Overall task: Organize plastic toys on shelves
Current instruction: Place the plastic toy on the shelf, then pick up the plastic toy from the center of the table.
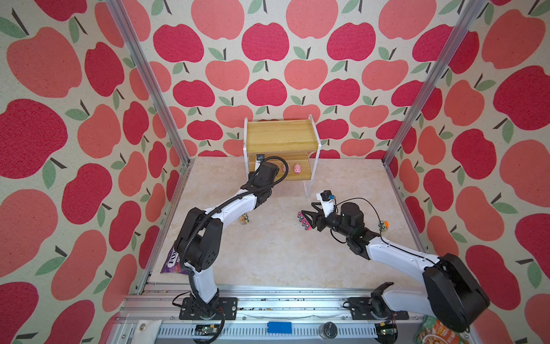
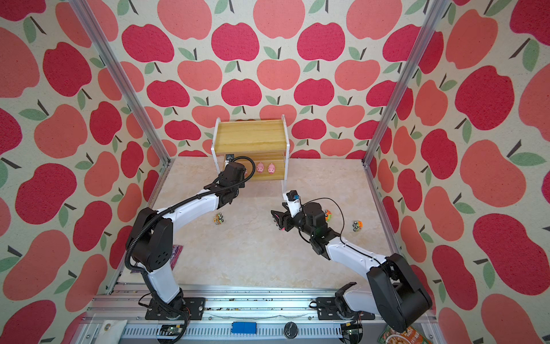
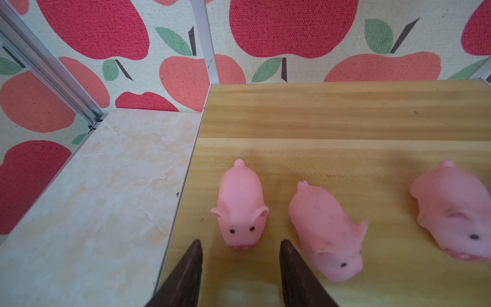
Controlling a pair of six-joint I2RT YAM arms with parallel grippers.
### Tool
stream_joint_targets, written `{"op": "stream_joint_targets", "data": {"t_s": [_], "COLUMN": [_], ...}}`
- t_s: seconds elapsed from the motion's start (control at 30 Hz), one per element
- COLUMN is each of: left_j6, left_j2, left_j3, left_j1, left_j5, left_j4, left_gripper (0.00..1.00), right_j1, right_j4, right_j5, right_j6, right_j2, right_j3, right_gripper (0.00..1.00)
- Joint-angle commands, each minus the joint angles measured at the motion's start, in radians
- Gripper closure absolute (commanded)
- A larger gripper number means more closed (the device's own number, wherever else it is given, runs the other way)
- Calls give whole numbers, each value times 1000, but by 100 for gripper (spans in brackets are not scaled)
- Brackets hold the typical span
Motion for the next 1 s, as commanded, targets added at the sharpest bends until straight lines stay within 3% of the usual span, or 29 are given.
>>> {"op": "stream_joint_targets", "data": {"t_s": [0.0,0.53,0.8,0.97], "left_j6": [18,103,81,28], "left_j2": [-71,-244,-463,-614], "left_j3": [-9,-194,-351,-429], "left_j1": [-10,-59,-80,-73], "left_j5": [-9,108,172,195], "left_j4": [34,97,19,-134], "left_gripper": [47,19,17,17], "right_j1": [-5,-4,-5,-4], "right_j4": [19,16,0,-61], "right_j5": [-13,-5,8,21], "right_j6": [14,4,0,19], "right_j2": [-16,-12,-10,28], "right_j3": [-13,-15,-10,28], "right_gripper": [34,34,34,34]}}
